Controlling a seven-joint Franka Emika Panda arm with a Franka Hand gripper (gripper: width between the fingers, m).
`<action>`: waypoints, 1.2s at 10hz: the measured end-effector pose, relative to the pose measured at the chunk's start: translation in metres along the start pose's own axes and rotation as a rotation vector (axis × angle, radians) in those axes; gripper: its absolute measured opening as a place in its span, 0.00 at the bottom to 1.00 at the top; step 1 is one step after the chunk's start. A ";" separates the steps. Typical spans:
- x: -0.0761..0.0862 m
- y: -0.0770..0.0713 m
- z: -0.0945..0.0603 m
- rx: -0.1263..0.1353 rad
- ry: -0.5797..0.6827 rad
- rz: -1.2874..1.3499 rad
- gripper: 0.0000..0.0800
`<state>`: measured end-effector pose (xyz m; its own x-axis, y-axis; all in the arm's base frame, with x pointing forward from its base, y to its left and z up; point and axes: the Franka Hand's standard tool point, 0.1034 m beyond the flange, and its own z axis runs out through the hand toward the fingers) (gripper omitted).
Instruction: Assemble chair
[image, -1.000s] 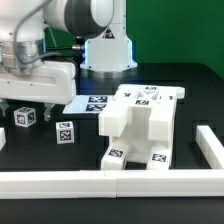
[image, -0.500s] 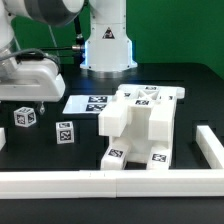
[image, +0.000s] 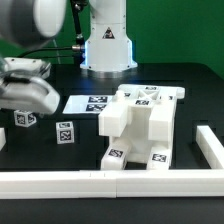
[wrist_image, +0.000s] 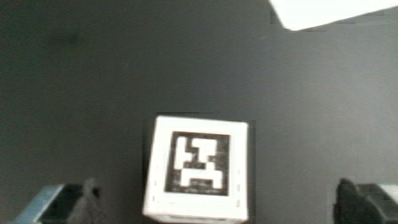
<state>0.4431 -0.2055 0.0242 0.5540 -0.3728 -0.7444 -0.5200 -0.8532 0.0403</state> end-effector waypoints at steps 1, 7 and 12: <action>0.002 0.000 0.000 -0.005 0.011 -0.002 0.81; -0.016 0.000 -0.004 0.001 -0.098 -0.022 0.81; -0.019 0.000 -0.003 -0.030 -0.154 -0.085 0.81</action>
Offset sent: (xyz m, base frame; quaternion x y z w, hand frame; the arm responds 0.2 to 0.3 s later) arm 0.0000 0.0000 0.0000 0.0000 0.0000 0.0000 1.0000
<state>0.4339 -0.1995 0.0403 0.4879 -0.2409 -0.8390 -0.4545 -0.8907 -0.0086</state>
